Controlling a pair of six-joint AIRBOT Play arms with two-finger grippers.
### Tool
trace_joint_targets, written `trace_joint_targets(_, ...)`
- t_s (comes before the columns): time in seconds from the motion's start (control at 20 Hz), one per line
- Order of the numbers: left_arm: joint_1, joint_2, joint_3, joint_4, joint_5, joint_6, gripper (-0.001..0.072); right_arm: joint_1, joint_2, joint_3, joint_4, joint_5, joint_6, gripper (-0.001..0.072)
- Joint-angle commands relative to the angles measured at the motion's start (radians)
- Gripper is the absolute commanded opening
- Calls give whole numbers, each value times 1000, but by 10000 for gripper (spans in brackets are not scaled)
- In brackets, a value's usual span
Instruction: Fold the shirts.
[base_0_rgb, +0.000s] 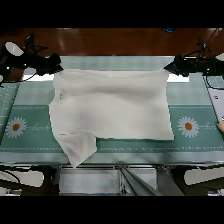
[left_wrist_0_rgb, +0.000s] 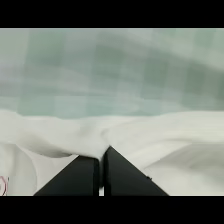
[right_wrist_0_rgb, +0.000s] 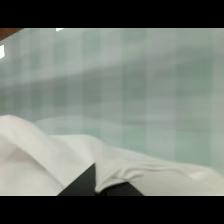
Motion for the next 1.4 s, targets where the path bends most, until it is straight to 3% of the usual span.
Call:
trace_joint_targets(0.0,19,-5,20,72,-284,72,20,-37,-21,10,-121,244,1,19)
trace_joint_targets(0.15,1,14,-53,227,-375,72,20,-35,-21,-75,-281,352,14,19)
trace_joint_targets(0.3,-2,24,-171,268,-365,67,20,-31,-21,-184,-281,308,18,19)
trace_joint_targets(0.5,-14,21,-239,235,-255,72,35,-10,-21,-235,-272,198,53,40)
trace_joint_targets(0.55,-19,19,-239,227,-247,73,200,-9,-21,-235,-268,173,88,198)
trace_joint_targets(0.6,-25,19,-238,224,-251,74,492,-10,-21,-234,-245,174,103,399)
trace_joint_targets(0.85,24,129,-257,286,-323,77,508,-123,124,-192,-299,296,111,407)
trace_joint_targets(1.05,172,459,-589,272,-187,74,508,-257,402,-330,-488,204,168,407)
trace_joint_targets(1.2,326,681,-927,116,-145,114,508,-285,602,-605,-367,85,150,407)
trace_joint_targets(1.35,406,795,-1128,-50,-142,152,508,-263,736,-842,-182,59,45,407)
